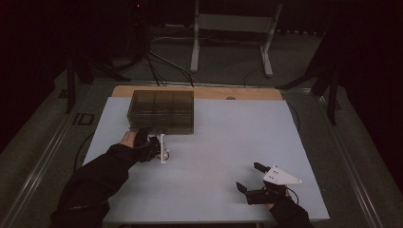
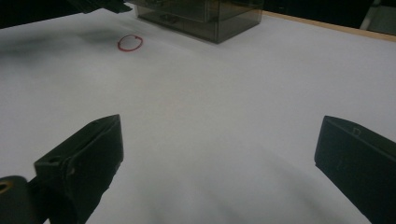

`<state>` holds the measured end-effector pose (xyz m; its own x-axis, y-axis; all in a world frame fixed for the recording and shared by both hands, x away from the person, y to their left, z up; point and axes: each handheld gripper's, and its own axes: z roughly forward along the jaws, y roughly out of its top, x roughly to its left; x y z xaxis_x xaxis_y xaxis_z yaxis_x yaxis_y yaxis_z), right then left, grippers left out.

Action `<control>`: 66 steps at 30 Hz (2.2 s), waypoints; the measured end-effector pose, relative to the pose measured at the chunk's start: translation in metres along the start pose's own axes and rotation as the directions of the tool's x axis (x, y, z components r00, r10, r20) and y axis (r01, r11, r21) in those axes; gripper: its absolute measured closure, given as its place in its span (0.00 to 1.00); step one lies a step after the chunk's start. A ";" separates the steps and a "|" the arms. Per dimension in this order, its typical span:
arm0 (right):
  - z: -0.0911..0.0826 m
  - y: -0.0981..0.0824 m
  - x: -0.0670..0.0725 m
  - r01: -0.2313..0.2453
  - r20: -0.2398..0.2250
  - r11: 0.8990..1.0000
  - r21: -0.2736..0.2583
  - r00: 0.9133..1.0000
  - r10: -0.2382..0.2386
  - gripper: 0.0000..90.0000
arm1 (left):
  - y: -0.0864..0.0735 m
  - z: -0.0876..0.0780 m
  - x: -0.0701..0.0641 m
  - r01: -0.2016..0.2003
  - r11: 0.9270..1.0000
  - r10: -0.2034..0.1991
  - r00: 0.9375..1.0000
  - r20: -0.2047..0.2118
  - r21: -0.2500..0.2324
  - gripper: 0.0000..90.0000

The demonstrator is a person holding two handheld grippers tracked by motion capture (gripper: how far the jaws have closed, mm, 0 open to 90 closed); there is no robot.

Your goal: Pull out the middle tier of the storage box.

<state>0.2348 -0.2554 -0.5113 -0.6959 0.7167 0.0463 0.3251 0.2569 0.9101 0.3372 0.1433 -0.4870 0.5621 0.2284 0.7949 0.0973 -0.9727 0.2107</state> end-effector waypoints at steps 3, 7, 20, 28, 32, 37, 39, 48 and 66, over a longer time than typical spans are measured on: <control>0.000 0.000 0.000 0.003 -0.001 1.000 -0.002 1.000 -0.003 0.01 | -0.003 -0.001 0.002 0.012 1.000 -0.012 1.000 0.019 -0.010 0.24; 0.001 0.000 0.000 0.002 0.001 1.000 0.000 1.000 -0.002 0.01 | -0.008 -0.003 0.007 0.059 0.998 -0.057 0.995 0.079 -0.026 0.12; 0.000 0.000 0.001 0.003 0.000 1.000 -0.003 1.000 -0.003 0.01 | -0.041 -0.001 0.033 0.202 0.970 -0.169 0.962 0.215 -0.139 0.04; 0.000 0.000 0.000 0.005 -0.001 1.000 0.001 1.000 -0.005 0.01 | -0.062 0.001 0.053 0.277 0.939 -0.218 0.939 0.267 -0.206 0.04; 0.000 0.000 0.000 0.003 0.000 1.000 -0.003 1.000 -0.003 0.01 | -0.066 0.001 0.058 0.290 0.934 -0.224 0.930 0.291 -0.210 0.04; 0.000 0.000 0.000 0.003 0.001 1.000 -0.002 1.000 -0.003 0.01 | -0.066 0.001 0.061 0.323 0.918 -0.224 0.901 0.371 -0.231 0.04; 0.001 0.000 0.000 0.004 0.000 1.000 0.004 1.000 -0.004 0.01 | -0.067 0.000 0.064 0.336 0.911 -0.230 0.895 0.382 -0.238 0.04; 0.001 -0.001 -0.001 -0.002 0.002 1.000 0.004 1.000 0.002 0.01 | -0.068 0.002 0.076 0.440 0.857 -0.278 0.832 0.481 -0.267 0.04; 0.001 -0.001 -0.002 -0.009 -0.002 1.000 0.006 1.000 0.009 0.01 | -0.072 0.017 0.080 0.518 0.837 -0.359 0.763 0.537 -0.176 0.04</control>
<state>0.2361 -0.2562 -0.5131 -0.6941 0.7178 0.0553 0.3349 0.2540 0.9074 0.3889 0.2308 -0.4485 0.8352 0.5017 0.2252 0.2279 -0.6885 0.6885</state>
